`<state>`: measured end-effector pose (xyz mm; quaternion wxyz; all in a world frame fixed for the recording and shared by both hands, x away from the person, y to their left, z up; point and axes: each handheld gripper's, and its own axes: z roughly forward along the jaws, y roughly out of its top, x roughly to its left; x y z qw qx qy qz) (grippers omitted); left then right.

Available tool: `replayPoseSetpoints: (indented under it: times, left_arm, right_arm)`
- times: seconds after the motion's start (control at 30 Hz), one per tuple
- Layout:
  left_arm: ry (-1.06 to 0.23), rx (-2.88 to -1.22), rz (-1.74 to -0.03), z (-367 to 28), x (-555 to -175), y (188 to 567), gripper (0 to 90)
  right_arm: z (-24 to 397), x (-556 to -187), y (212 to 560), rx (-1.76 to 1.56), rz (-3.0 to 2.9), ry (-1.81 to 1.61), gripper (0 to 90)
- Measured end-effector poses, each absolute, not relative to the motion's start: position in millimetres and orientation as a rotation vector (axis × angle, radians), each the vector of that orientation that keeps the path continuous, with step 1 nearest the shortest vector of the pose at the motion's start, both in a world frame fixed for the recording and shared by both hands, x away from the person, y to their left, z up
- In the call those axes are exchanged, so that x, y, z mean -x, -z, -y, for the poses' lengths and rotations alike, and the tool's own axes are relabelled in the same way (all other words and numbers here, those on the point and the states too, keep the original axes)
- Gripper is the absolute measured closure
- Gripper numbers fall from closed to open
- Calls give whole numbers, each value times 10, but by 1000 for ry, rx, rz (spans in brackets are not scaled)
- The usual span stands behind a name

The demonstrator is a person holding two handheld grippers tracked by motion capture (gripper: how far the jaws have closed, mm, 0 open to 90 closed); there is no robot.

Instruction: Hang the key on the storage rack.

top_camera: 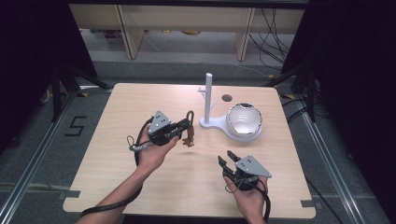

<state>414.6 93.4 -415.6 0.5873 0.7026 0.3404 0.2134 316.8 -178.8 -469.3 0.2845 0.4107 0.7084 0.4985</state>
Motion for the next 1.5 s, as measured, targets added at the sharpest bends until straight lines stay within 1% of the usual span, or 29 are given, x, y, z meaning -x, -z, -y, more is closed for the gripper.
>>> replayPoseSetpoints:
  times: [0.33, 0.37, 0.97, 1.5]
  left_arm:
    - [-540, -1636, -811, -960, -4240, 4156, 834]
    - [-544, -1626, -821, -953, -4260, 4155, 834]
    - [-620, -1633, -839, -865, -4464, 4129, 834]
    - [-640, -1628, -867, -785, -4641, 4090, 834]
  right_arm:
    - [1840, -3162, 4729, -1103, -1892, -1349, 592]
    - [1834, -3134, 4730, -1143, -1884, -1336, 593]
    - [1870, -3147, 4743, -1112, -1885, -1340, 594]
    - [1883, -3144, 4749, -1119, -1875, -1337, 594]
